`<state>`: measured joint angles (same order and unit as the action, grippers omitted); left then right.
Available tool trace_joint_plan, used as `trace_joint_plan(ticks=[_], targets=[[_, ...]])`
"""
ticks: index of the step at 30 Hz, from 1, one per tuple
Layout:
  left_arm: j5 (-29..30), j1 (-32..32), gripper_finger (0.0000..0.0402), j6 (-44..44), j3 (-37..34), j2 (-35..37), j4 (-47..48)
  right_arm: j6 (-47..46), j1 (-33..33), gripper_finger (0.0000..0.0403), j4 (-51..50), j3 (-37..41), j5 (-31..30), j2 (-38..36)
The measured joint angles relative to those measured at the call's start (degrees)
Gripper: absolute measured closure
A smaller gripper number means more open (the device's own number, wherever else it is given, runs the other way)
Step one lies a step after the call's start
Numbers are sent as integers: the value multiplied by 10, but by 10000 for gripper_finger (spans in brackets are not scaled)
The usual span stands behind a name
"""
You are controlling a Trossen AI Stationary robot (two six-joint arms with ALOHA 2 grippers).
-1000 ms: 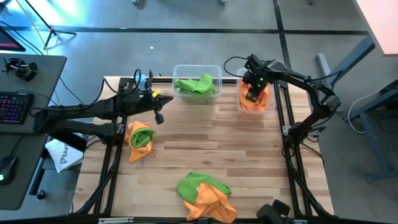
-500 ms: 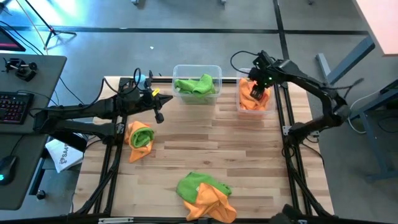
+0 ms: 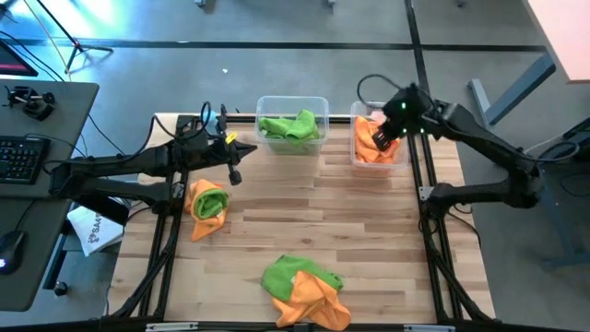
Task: Sort microfiber towel by color & place in baskets
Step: Put the green towel into the left transparent bin
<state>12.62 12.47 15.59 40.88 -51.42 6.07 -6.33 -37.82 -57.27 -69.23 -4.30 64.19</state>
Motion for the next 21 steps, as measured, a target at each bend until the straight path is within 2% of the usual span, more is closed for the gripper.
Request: trace_joint_plan(ticks=[4, 8, 11, 16, 21], targets=[[-25, -1, 401, 1, 0, 0, 25, -116, 125, 385, 20, 0, -105, -15], [-10, -1, 402, 1, 0, 0, 56, -216, 259, 400, 28, 0, -211, -12], [5, -1, 402, 1, 0, 7, 73, -299, 341, 396, 27, 0, -282, -1], [6, -1, 402, 0, 0, 16, 93, -396, 449, 401, 29, 0, -373, 27], [16, -2, 400, -61, 6, 19, 120, -484, 514, 402, 35, 0, -423, 64]])
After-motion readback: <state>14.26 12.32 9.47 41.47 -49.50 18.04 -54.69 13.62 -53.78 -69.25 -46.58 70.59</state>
